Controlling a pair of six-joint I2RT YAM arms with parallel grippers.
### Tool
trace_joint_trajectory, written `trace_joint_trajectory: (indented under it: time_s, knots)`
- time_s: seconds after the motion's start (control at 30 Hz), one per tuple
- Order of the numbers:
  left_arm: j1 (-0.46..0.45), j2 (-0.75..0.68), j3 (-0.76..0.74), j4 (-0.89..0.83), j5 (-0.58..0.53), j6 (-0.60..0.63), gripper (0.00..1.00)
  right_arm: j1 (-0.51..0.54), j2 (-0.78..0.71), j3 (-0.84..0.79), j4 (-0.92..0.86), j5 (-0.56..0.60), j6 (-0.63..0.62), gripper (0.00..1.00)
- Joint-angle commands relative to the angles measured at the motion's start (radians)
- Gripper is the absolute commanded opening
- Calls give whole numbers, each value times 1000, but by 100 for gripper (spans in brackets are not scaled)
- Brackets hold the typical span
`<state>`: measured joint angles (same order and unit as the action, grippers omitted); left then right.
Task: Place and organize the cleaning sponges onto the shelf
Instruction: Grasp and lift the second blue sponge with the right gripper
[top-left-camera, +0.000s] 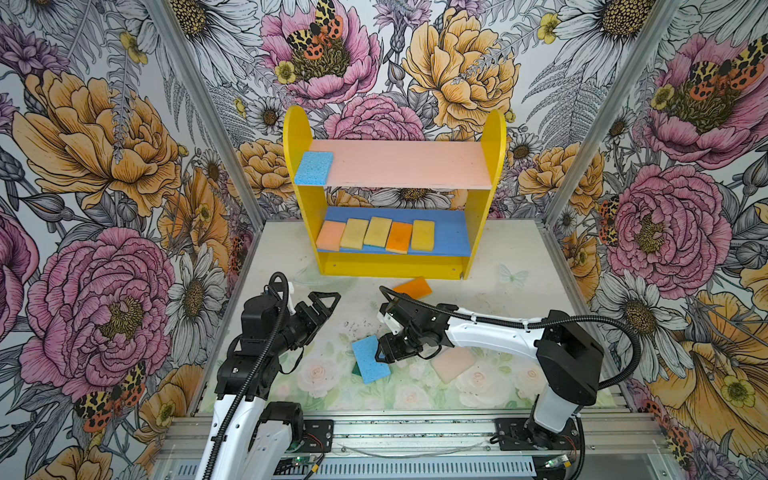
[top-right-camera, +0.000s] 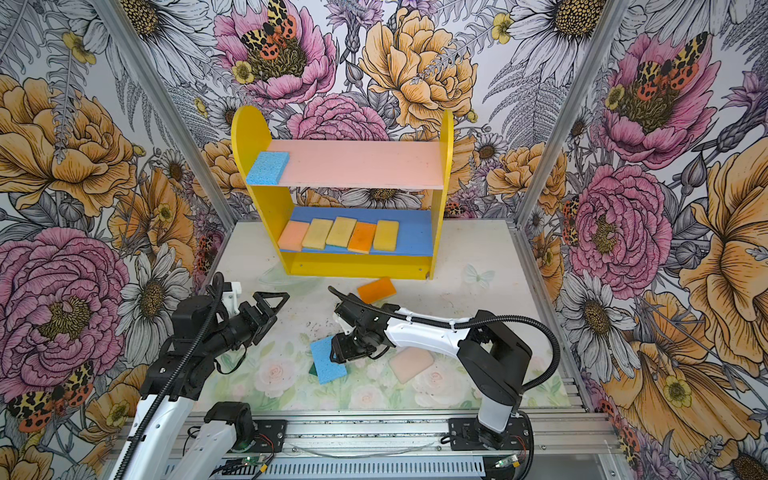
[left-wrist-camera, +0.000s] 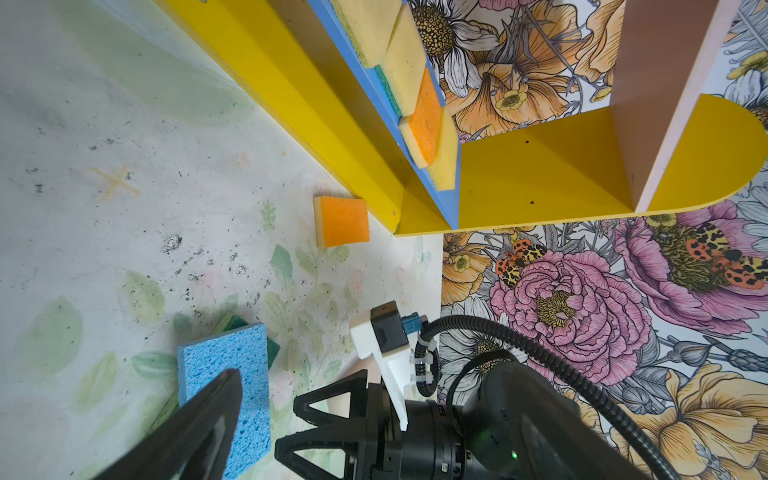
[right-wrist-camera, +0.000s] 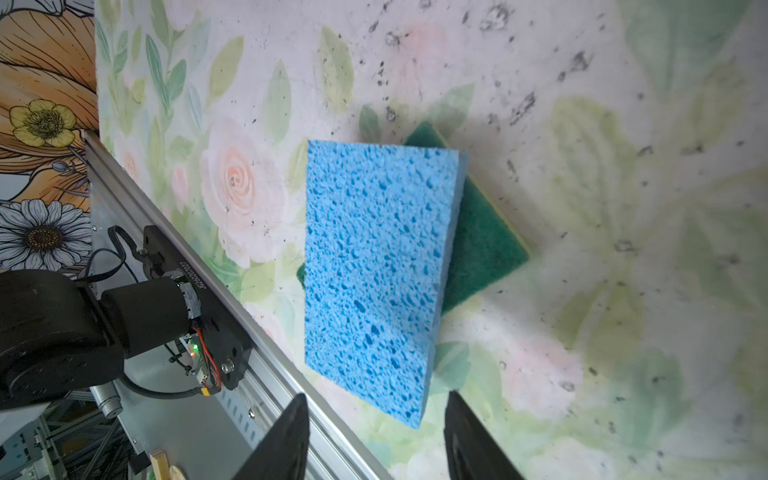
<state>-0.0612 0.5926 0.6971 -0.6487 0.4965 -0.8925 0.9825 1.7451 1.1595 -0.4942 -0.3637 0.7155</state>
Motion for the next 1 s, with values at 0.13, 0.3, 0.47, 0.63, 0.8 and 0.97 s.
trace_joint_trajectory:
  time_s: [0.13,0.3,0.47,0.63,0.8,0.97]
  knots:
    - [21,-41,-23,10,46,9,99,5,70,43,1,39,-23,46]
    - [44,-54,-34,11,74,4,99,10,96,61,3,44,-25,43]
    - [61,-57,-39,10,91,3,99,16,125,74,4,46,-26,38]
    - [66,-59,-47,10,99,1,99,18,147,81,8,46,-27,33]
    - [67,-56,-56,10,99,-1,99,18,131,80,9,63,-25,11]
    - [64,-51,-51,11,102,2,99,10,38,57,10,100,-2,0]
